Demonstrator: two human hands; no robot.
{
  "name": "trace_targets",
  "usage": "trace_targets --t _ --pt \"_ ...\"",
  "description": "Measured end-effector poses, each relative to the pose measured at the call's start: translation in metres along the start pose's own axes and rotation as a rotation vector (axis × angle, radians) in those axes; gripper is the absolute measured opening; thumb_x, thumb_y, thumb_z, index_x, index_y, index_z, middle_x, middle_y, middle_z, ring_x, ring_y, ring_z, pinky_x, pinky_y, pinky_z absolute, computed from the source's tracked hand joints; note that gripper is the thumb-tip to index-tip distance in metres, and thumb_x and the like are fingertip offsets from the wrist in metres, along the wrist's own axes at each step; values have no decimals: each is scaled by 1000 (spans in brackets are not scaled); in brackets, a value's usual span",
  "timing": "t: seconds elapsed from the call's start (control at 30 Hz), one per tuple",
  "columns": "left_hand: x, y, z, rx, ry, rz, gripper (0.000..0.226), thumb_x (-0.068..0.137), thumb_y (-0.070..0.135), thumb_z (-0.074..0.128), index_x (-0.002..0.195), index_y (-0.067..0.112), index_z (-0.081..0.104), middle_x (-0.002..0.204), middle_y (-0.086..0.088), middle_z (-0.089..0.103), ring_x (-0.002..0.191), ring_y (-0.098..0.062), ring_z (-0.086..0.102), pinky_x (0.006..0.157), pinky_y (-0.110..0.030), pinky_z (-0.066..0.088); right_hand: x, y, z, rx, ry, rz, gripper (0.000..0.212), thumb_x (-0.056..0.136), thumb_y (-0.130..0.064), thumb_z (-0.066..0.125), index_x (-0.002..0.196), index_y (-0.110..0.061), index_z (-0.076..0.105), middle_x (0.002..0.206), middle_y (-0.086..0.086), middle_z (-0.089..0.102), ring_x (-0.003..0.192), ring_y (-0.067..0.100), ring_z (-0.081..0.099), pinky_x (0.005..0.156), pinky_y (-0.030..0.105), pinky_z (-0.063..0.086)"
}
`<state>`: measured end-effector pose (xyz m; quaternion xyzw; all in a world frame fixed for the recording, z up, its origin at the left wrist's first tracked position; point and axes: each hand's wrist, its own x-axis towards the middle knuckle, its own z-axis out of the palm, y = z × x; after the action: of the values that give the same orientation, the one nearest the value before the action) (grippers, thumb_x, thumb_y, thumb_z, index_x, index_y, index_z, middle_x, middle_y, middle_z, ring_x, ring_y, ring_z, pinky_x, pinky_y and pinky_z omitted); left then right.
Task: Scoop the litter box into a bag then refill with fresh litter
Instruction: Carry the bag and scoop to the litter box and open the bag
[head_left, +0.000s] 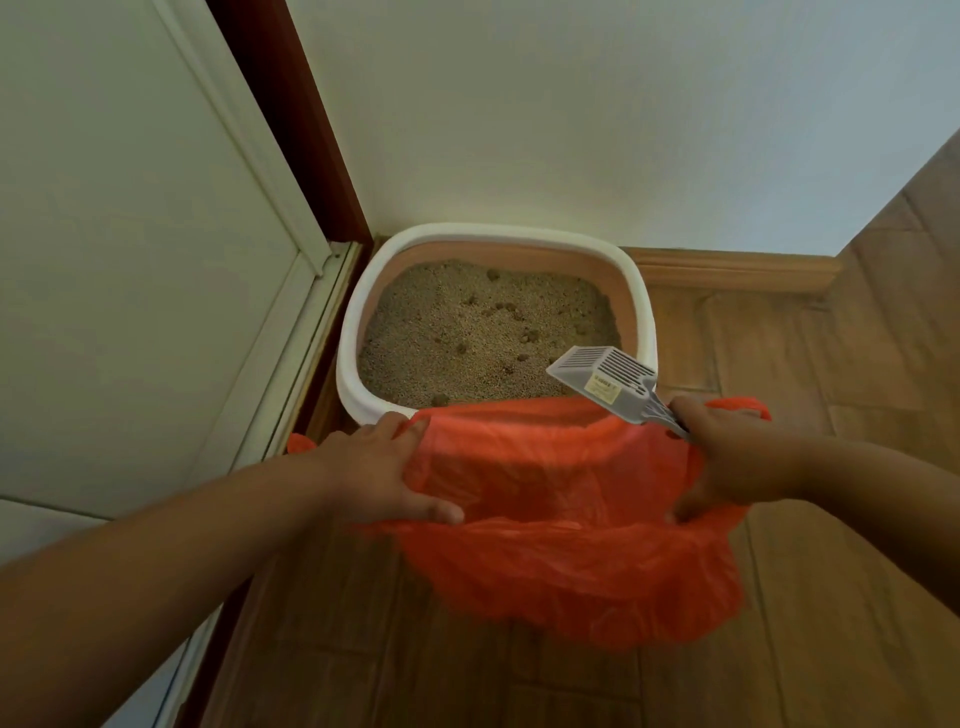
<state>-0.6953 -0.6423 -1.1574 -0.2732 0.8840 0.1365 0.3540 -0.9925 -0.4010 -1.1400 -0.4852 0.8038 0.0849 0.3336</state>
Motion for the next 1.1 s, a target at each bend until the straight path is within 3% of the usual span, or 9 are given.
trace_targets --t 0.17,0.23,0.3,0.47,0.63,0.8,0.9,1.03,1.1 --pt "-4 -2 7 218 -120 30 154 44 108 49 163 32 -13 172 -1 -2 156 -32 13 124 -56 12 -1 3 3 18 -10 17 118 42 -73 87 138 -30 33 132 -6 56 111 14 58 93 28 51" --pt "-2 -1 14 137 -120 4 142 52 110 34 164 32 -3 172 -4 6 155 -31 17 123 -56 14 -3 3 7 9 -38 30 117 45 -70 88 139 -29 31 133 -5 56 109 13 58 91 27 51" --pt "1 1 19 63 -90 5 130 58 109 24 164 36 5 168 -6 18 152 -30 26 120 -56 20 -4 3 9 23 -79 46 124 50 -65 90 148 -27 24 143 -3 50 121 16 55 98 28 50" --pt "9 8 15 18 99 -61 92 83 91 33 158 39 24 152 -3 36 142 -27 42 112 -51 31 -2 -3 9 9 -83 49 133 53 -67 88 155 -26 15 157 -3 32 137 20 44 109 33 43" --pt "10 7 8 207 -61 -31 147 52 94 68 162 31 -7 167 -6 12 150 -35 28 119 -56 24 4 -5 8 -5 -43 67 131 50 -70 88 153 -23 21 156 0 34 137 21 43 113 35 39" --pt "13 14 1 240 -35 -5 154 54 82 79 162 26 -16 168 -9 8 152 -35 23 121 -56 21 7 -8 0 -13 -37 92 134 51 -70 88 155 -21 19 159 1 30 142 23 39 116 37 37" --pt "14 18 -9 205 -18 21 155 54 82 80 162 27 -17 170 -9 4 155 -36 18 122 -59 18 8 -16 -12 -112 -14 100 114 62 -70 81 151 -21 29 156 3 37 136 25 46 112 39 41" --pt "18 17 -28 187 -1 35 153 53 82 81 162 30 -13 171 -8 2 155 -37 17 122 -61 16 6 -42 -32 -127 -7 27 39 89 -48 71 117 -28 52 117 -4 64 98 16 61 82 30 48" --pt "21 17 -34 171 20 38 152 54 81 82 163 30 -11 171 -7 3 155 -36 17 122 -60 14 10 -54 -40 -59 -15 19 19 95 -40 67 99 -27 54 101 -3 66 86 17 65 70 29 50"
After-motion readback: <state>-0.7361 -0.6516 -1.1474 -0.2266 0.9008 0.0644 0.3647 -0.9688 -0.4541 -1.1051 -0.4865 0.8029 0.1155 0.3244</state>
